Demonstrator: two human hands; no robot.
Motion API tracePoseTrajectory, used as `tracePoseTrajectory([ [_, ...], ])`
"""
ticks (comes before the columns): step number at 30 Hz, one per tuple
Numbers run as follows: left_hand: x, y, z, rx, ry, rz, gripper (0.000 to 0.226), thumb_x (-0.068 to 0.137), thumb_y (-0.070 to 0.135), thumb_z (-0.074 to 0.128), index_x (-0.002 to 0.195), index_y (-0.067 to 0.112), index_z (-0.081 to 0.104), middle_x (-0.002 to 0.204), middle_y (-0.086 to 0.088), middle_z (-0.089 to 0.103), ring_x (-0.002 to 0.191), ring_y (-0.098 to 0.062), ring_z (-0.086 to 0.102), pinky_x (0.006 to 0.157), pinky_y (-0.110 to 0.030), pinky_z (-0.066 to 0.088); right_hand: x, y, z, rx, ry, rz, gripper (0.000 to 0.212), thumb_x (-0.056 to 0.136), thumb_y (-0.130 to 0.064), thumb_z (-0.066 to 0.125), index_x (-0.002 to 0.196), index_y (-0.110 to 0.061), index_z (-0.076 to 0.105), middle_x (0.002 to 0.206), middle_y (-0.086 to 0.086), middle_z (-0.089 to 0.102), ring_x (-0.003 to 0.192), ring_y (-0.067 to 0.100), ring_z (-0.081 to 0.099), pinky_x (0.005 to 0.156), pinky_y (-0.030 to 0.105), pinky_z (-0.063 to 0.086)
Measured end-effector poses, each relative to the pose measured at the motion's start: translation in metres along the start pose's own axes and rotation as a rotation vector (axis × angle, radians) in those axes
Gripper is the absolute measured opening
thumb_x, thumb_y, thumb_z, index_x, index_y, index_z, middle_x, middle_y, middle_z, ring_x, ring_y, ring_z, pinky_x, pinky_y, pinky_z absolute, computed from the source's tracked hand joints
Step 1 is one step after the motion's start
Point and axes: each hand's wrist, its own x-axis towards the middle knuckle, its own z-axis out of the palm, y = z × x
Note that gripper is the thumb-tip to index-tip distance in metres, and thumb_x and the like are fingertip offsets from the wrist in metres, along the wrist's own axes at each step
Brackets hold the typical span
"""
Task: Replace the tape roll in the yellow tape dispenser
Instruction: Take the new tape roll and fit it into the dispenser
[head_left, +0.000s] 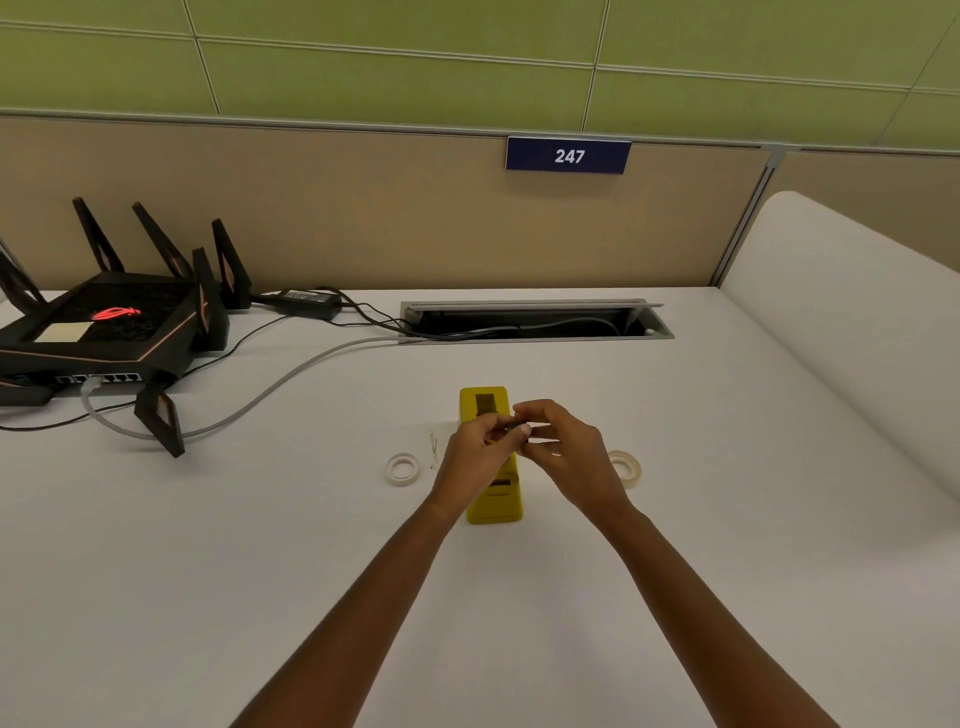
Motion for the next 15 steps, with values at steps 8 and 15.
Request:
tracePoseTrajectory([
  [8,0.002,-0.009,-0.004,0.049,0.068,-0.023,0.028,0.084,0.031,0.060,0.106,0.013,0.062,0.094,0.000,0.059,0.090,-0.015,0.055,0.078,-0.027,0.045,-0.008,0.040,-0.022,-0.413,0.061,0.115,0.025,0.088,-0.006,0.052,0.113,-0.007,0.056,0.119,0.012,0.062,0.108,0.026,0.058,0.092,0.033,0.046],
  [15,0.000,-0.013,-0.005,0.042,0.068,-0.026,0.026,0.084,0.027,0.061,0.105,0.012,0.063,0.100,-0.007,0.064,0.089,-0.015,0.055,0.078,-0.027,0.045,-0.023,0.072,-0.042,-0.700,-0.013,0.343,0.029,0.088,-0.017,0.055,0.113,-0.003,0.053,0.124,0.015,0.053,0.111,0.032,0.051,0.091,0.043,0.047],
])
